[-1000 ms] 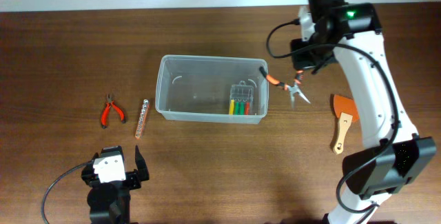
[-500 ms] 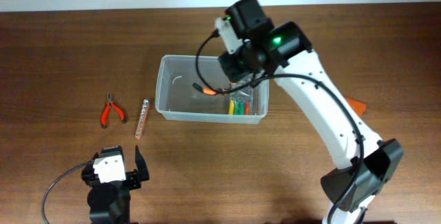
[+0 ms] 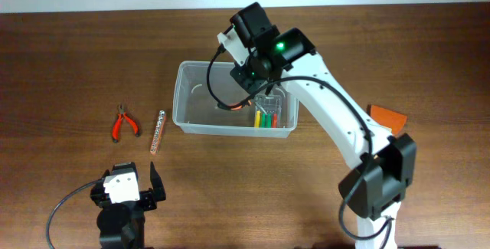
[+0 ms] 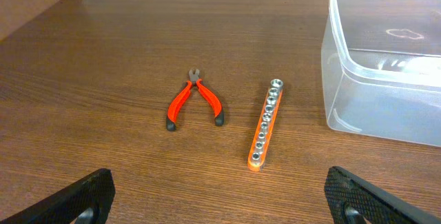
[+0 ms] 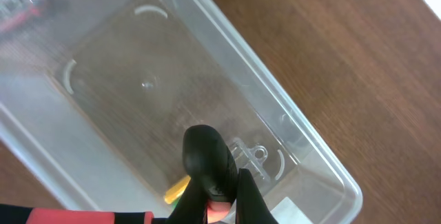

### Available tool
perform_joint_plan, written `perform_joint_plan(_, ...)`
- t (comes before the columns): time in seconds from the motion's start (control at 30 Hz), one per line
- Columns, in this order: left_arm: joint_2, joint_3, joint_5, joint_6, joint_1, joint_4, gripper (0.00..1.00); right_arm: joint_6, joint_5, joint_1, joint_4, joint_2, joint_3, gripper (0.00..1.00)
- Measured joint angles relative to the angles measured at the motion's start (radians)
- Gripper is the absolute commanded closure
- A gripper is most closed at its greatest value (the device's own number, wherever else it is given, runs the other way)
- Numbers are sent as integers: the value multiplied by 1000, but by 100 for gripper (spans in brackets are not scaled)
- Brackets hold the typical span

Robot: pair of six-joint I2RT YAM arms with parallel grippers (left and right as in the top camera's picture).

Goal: Pack container
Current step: 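Carry the pliers with right gripper and lower into container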

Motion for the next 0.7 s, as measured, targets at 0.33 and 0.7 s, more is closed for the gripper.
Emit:
perform_joint_plan(0.33, 0, 0, 0, 0, 0, 0, 1, -34, 19, 0, -6, 109, 0, 91)
perform_joint_plan(0.7, 0, 0, 0, 0, 0, 0, 1, -43, 18, 0, -45, 243, 0, 60)
